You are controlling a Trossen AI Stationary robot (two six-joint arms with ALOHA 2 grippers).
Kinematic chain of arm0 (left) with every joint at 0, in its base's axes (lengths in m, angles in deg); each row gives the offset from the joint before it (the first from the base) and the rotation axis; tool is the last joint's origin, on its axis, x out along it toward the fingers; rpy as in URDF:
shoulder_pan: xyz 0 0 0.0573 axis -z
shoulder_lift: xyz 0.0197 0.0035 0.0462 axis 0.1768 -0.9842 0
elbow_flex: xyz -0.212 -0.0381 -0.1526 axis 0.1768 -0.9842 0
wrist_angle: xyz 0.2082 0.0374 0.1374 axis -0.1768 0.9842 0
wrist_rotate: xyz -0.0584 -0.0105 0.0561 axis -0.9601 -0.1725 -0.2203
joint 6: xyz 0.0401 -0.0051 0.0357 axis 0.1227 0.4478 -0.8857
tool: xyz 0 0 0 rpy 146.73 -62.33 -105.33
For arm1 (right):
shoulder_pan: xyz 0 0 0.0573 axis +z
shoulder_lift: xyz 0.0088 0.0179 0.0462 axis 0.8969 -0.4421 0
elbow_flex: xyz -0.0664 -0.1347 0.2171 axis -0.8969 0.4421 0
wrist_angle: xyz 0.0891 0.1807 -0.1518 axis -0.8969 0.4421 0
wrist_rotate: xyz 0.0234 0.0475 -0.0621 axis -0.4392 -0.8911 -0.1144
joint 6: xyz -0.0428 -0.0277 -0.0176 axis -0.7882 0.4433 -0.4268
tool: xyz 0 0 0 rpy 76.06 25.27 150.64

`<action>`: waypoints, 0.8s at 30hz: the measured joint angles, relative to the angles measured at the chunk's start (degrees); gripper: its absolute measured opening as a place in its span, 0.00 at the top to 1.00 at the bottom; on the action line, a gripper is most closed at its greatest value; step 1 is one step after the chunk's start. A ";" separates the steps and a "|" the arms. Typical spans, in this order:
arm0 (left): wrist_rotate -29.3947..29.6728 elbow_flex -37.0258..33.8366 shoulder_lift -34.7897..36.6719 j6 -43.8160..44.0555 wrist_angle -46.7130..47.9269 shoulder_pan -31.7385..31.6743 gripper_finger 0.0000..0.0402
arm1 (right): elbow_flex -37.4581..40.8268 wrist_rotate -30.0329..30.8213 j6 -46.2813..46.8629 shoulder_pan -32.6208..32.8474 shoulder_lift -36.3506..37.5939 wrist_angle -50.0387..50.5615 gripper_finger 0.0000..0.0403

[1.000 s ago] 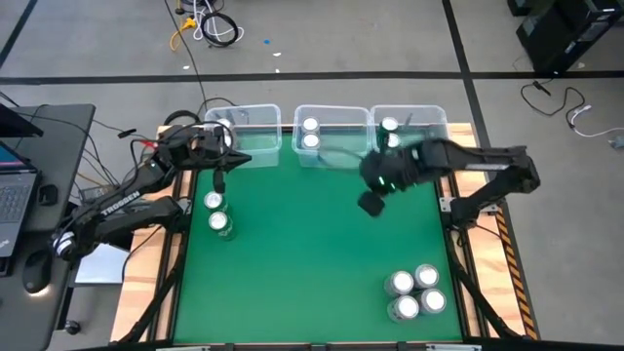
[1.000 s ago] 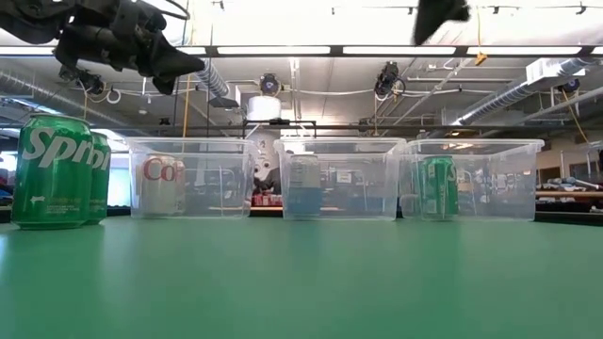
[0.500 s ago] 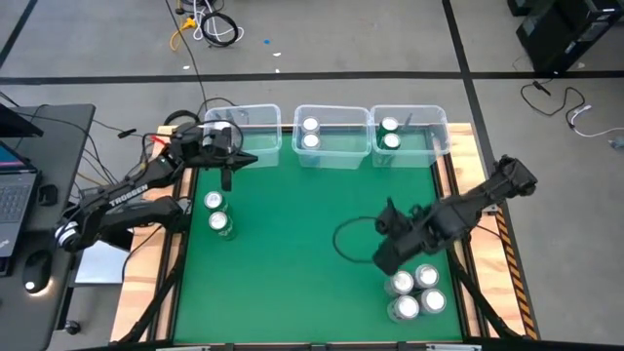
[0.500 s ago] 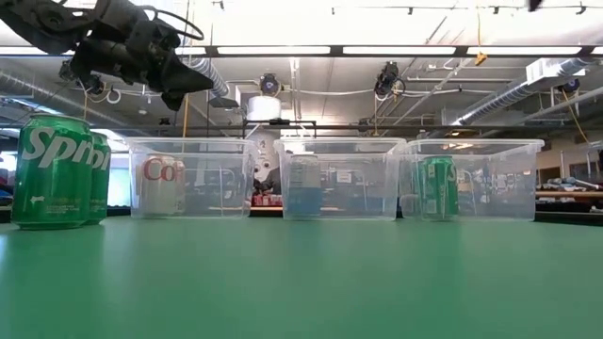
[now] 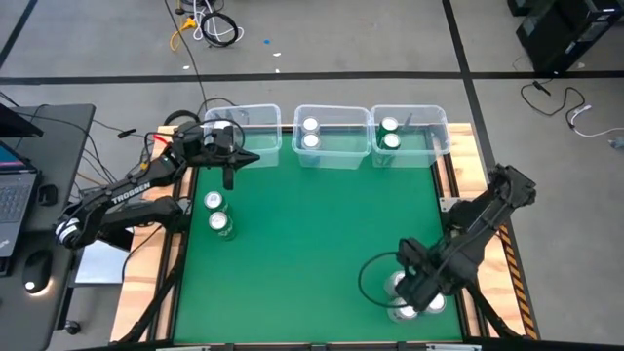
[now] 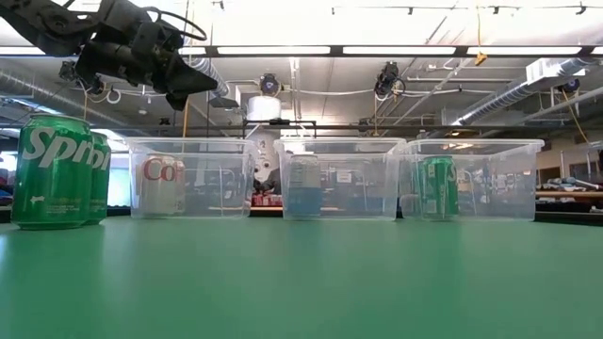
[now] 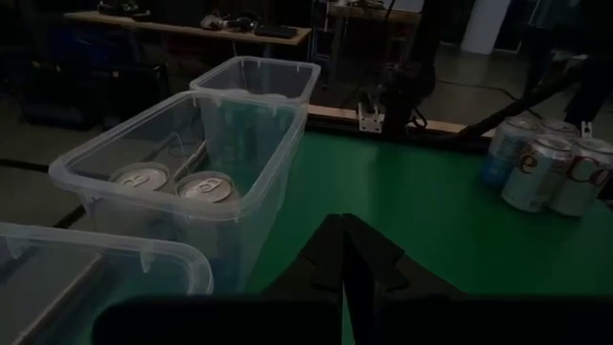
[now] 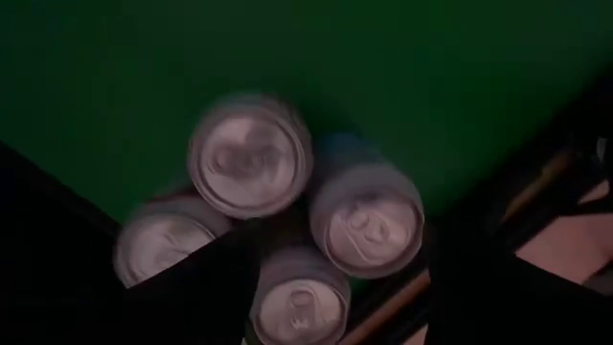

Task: Sort soda cans
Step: Put the top blue white soda can into the middle transparent bin

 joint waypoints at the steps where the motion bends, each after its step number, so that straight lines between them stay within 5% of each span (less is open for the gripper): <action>1: -0.02 0.00 0.00 -0.31 0.00 0.02 0.99 | 0.76 -0.66 0.43 0.47 0.00 -0.37 0.32; 9: -0.02 0.01 0.00 -0.60 -0.48 0.05 0.99 | 8.10 -6.50 1.55 2.12 0.66 -6.08 0.32; 24: -0.02 -0.02 0.02 -0.03 -0.44 0.06 0.99 | 18.74 -7.08 1.36 2.10 4.94 -10.19 0.32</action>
